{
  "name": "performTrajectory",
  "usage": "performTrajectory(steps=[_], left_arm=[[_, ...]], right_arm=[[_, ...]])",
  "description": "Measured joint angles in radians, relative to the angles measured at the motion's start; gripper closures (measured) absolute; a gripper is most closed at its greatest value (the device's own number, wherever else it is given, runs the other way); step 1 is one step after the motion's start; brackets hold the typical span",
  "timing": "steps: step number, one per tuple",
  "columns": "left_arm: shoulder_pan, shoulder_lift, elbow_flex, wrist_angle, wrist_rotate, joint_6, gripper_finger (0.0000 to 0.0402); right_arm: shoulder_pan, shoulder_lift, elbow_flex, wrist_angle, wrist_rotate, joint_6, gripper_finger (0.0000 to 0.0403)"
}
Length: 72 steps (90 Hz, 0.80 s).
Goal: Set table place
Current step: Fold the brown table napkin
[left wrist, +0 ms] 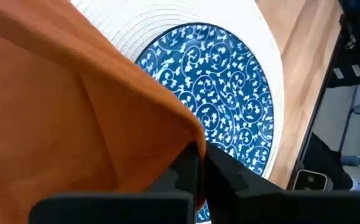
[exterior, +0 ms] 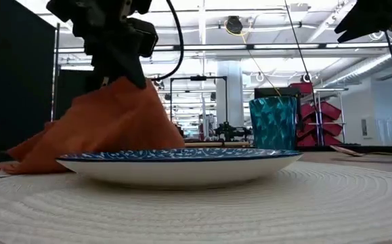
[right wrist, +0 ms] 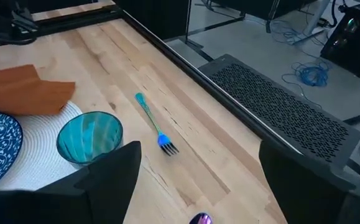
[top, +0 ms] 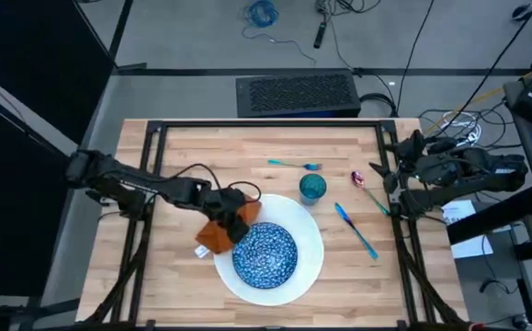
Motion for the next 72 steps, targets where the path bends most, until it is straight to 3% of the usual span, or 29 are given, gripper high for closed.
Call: performTrajectory(steps=[22, 72], left_arm=[[0.007, 0.000, -0.002, -0.370, -0.097, 0.008, 0.0402], [0.024, 0.000, -0.008, -0.381, -0.085, 0.062, 0.0394]], right_arm=[[0.000, 0.000, 0.000, -0.005, 0.000, 0.010, 0.0090], [0.000, 0.000, 0.000, -0.007, 0.003, 0.015, 0.0090]])
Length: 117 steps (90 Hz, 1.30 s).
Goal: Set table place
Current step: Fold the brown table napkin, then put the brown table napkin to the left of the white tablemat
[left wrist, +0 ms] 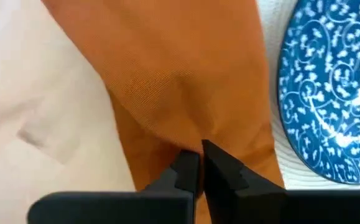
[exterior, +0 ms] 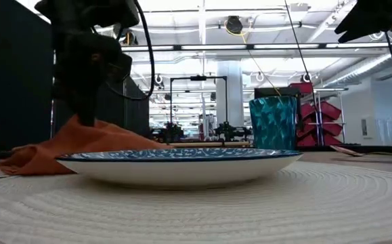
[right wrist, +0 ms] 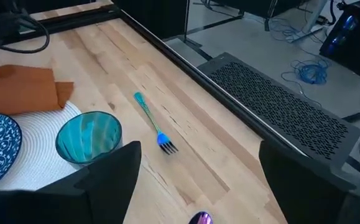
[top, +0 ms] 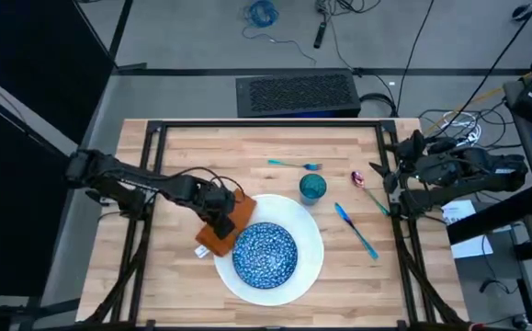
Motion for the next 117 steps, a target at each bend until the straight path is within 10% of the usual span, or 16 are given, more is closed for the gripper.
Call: performTrajectory(steps=[40, 78, 117], left_arm=[[0.028, -0.005, 0.000, -0.188, -0.145, 0.055, 0.0286], [-0.140, -0.107, 0.000, -0.137, -0.051, -0.035, 0.0283], [-0.187, 0.093, 0.000, -0.090, -0.114, 0.028, 0.0283]], right_arm=[[0.000, 0.000, 0.000, 0.000, -0.001, -0.003, 0.0090], [0.000, 0.000, 0.000, 0.000, 0.002, -0.004, 0.0090], [0.000, 0.000, 0.000, 0.000, -0.002, -0.003, 0.0090]])
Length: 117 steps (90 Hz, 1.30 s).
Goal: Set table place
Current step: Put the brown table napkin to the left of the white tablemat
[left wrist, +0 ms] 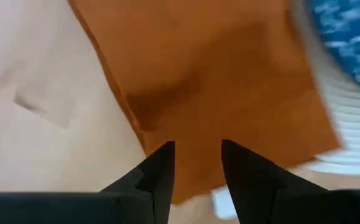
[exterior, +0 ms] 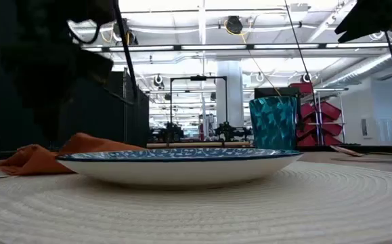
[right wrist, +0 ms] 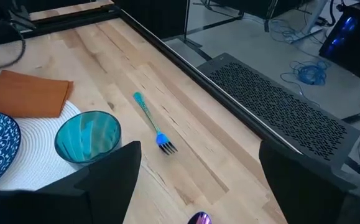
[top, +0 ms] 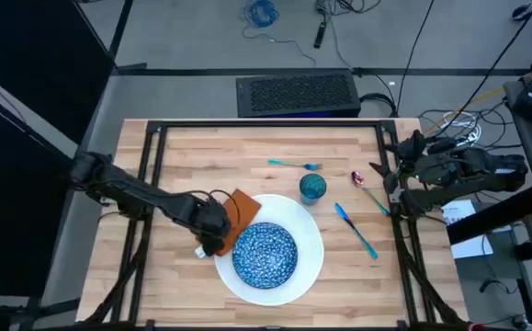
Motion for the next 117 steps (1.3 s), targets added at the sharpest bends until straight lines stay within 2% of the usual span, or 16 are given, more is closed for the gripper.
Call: performTrajectory(steps=[20, 36, 78, 83, 97, 108, 117], left_arm=[[0.009, 0.102, -0.001, -0.002, -0.010, 0.051, 0.0283], [-0.013, 0.126, 0.001, -0.010, 0.075, 0.040, 0.0283], [-0.138, 0.099, 0.005, 0.046, 0.324, -0.124, 0.0283], [-0.155, 0.097, 0.027, 0.029, 0.288, -0.136, 0.0283], [-0.160, 0.028, 0.114, -0.086, 0.083, -0.141, 0.0283], [-0.114, -0.054, 0.140, -0.147, -0.049, -0.147, 0.0283], [-0.041, -0.103, 0.110, -0.181, -0.112, -0.193, 0.0283]], right_arm=[[0.000, 0.000, 0.000, 0.001, -0.026, 0.005, 0.0090], [0.000, 0.000, 0.000, 0.000, -0.028, 0.010, 0.0090], [0.000, 0.000, 0.000, 0.000, -0.027, 0.003, 0.0090], [0.000, 0.000, 0.000, 0.001, -0.027, 0.002, 0.0090], [0.000, 0.000, 0.000, 0.001, -0.027, 0.000, 0.0090], [0.000, 0.000, 0.000, 0.001, -0.027, 0.000, 0.0090], [0.000, 0.000, 0.000, 0.002, -0.027, 0.000, 0.0090]])
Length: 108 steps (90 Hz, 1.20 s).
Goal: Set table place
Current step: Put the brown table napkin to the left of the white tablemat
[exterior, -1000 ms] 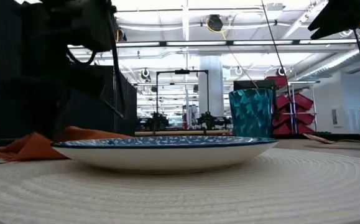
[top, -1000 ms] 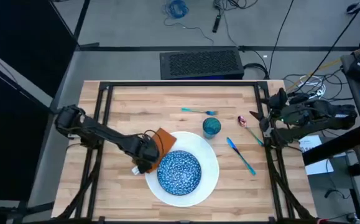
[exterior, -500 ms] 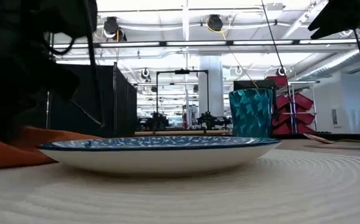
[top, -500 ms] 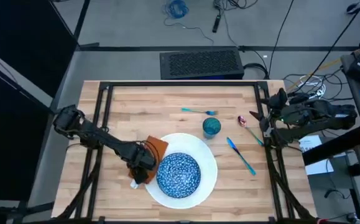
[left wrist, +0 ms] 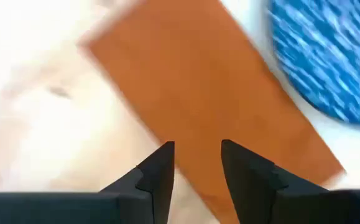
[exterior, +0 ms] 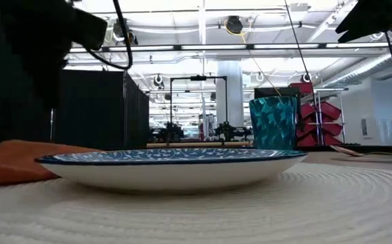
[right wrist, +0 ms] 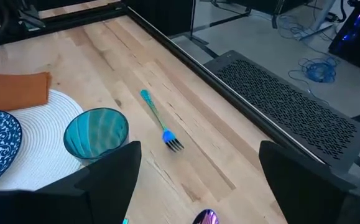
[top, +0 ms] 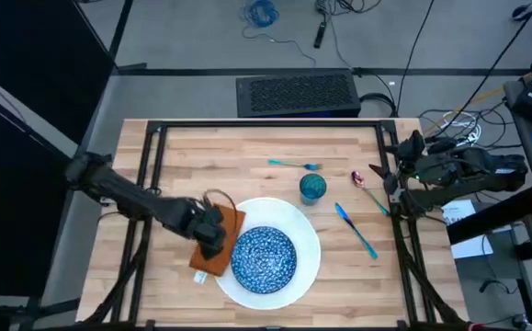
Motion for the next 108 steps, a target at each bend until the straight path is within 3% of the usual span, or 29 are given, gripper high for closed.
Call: performTrajectory(steps=[12, 23, 31, 41, 51, 58, 67, 74, 87, 108], left_arm=[[0.129, -0.018, -0.062, 0.056, 0.001, -0.014, 0.0283], [0.221, -0.032, -0.114, 0.170, 0.078, 0.044, 0.0283], [0.265, -0.034, -0.153, 0.183, 0.142, 0.082, 0.0283], [0.281, -0.102, -0.223, 0.166, 0.147, 0.070, 0.0283], [0.243, -0.261, -0.289, 0.185, 0.086, -0.017, 0.0283], [0.181, -0.411, -0.326, 0.244, -0.025, -0.096, 0.0283], [0.076, -0.595, -0.418, 0.419, -0.194, -0.214, 0.0283], [-0.004, -0.689, -0.524, 0.602, -0.263, -0.284, 0.0283], [-0.094, -0.686, -0.679, 0.745, -0.234, -0.468, 0.0283], [-0.135, -0.607, -0.687, 0.634, -0.179, -0.676, 0.0283]], right_arm=[[0.000, 0.000, 0.000, 0.000, -0.008, 0.000, 0.0090], [0.000, 0.000, 0.000, -0.001, -0.047, 0.000, 0.0090], [0.000, 0.000, 0.000, -0.003, -0.068, 0.000, 0.0090], [0.000, 0.000, 0.000, -0.019, -0.083, 0.001, 0.0090], [0.000, 0.000, -0.001, -0.054, -0.085, 0.015, 0.0090], [0.000, -0.001, -0.014, -0.057, -0.084, 0.028, 0.0090], [0.000, -0.002, -0.050, -0.053, -0.087, 0.036, 0.0090], [0.000, -0.002, -0.063, -0.051, -0.091, 0.041, 0.0090], [0.000, -0.003, -0.061, -0.039, -0.100, 0.034, 0.0090], [0.000, -0.003, -0.061, -0.038, -0.099, 0.037, 0.0090]])
